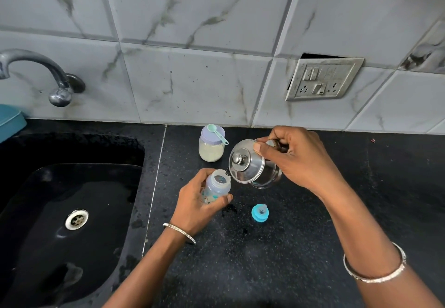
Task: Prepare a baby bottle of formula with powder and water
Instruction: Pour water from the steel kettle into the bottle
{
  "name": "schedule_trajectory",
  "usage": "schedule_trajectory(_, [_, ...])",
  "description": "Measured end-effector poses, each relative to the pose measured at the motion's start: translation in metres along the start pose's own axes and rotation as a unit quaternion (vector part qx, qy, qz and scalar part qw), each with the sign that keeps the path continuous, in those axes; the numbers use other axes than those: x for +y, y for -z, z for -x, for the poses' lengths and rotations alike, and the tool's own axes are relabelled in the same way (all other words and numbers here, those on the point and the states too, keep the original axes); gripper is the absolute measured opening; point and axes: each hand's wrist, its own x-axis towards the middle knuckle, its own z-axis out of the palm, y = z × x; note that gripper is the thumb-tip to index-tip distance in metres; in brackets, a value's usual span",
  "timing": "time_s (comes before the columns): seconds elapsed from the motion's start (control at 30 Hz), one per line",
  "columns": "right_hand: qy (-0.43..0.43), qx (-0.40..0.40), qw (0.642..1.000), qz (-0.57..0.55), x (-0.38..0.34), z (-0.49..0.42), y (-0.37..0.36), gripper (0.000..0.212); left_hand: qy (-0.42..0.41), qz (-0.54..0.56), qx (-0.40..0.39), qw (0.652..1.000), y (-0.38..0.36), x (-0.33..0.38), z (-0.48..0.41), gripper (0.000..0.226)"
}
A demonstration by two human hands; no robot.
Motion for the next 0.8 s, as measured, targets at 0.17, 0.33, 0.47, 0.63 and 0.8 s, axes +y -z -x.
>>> schedule_trajectory(0.17, [-0.001,-0.007,1.0,-0.003,-0.008,0.003,-0.005,0.034,0.005,-0.005,-0.007,1.0,0.003,-0.006,0.002,0.047])
schedule_trajectory(0.33, [-0.004,-0.002,1.0,-0.014,-0.009,0.004,-0.008,0.035,0.004,-0.006,-0.012,1.0,0.006,-0.008,-0.001,0.046])
schedule_trajectory(0.47, [-0.003,0.012,1.0,-0.012,-0.007,0.004,-0.009,0.033,0.0,-0.004,-0.015,1.0,0.006,-0.008,-0.003,0.051])
schedule_trajectory(0.63, [0.003,0.021,1.0,-0.017,-0.004,0.003,-0.011,0.025,0.002,-0.005,-0.019,1.0,0.005,-0.011,-0.006,0.051])
schedule_trajectory(0.8, [0.01,0.022,1.0,-0.017,-0.003,-0.001,-0.01,0.024,0.007,-0.001,-0.007,1.0,0.004,-0.014,-0.008,0.051])
